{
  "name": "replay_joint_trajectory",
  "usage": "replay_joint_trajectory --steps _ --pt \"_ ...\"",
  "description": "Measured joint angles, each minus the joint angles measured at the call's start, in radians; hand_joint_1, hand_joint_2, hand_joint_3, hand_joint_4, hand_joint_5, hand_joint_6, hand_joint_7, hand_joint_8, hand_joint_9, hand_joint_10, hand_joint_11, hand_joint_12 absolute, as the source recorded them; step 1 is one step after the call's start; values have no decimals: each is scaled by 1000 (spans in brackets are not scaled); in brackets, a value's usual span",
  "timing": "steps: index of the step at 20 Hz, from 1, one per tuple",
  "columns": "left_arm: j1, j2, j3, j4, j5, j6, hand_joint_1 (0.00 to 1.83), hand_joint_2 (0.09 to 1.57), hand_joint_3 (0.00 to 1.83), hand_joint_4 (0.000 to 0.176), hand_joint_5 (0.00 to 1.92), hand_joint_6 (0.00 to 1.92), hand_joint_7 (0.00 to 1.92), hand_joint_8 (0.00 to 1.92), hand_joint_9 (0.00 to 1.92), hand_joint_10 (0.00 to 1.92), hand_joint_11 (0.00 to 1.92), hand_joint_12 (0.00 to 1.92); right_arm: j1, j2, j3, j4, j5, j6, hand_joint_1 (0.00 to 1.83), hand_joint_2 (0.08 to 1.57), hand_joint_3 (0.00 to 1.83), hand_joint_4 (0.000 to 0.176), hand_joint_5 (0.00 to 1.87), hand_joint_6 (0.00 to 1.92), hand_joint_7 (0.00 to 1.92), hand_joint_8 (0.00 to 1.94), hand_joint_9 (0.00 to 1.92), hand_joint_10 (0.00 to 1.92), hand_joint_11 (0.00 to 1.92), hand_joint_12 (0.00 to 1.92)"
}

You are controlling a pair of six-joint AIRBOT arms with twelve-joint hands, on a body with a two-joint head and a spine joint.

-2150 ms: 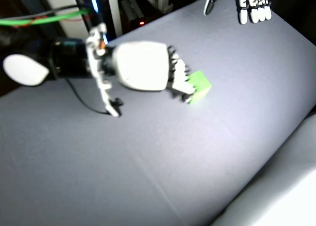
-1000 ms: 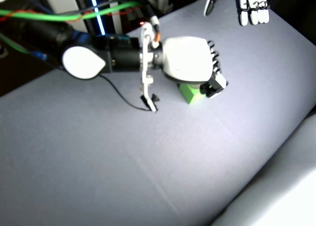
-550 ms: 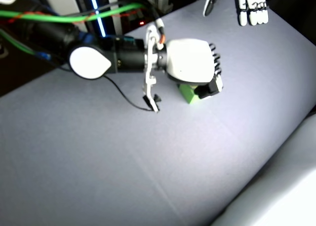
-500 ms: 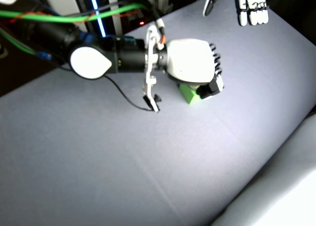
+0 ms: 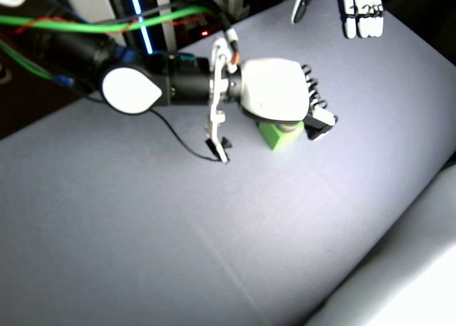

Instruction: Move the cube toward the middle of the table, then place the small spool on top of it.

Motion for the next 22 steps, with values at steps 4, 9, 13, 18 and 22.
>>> replay_joint_trajectory --steps 4,9,13,18,22 --pt "0 0 0 0 0 0 718 883 2 57 151 5 123 5 87 0 0 366 0 0 0 0 -1 0 1023 894 0 116 529 0 598 0 673 8 157 1176" --pt "0 0 0 -1 -2 0 710 877 0 57 154 0 124 0 107 1 0 419 0 5 -7 7 -1 -1 828 894 0 123 123 0 302 0 435 0 0 1223" --pt "0 -1 0 -8 -17 -1 749 876 0 130 114 0 80 0 65 0 0 342 -7 82 -50 48 54 -5 875 946 5 146 12 0 89 0 175 1 0 800" --pt "0 -4 -1 -25 -89 -9 785 875 0 122 95 2 69 3 60 16 47 118 -140 266 -157 219 252 -46 537 960 0 141 0 0 41 3 8 2 0 91" --pt "0 -24 -1 -40 -176 -35 751 886 0 156 28 0 0 0 3 0 9 111 -325 353 -248 399 505 -73 781 1022 6 86 13 1 87 8 59 10 2 0"
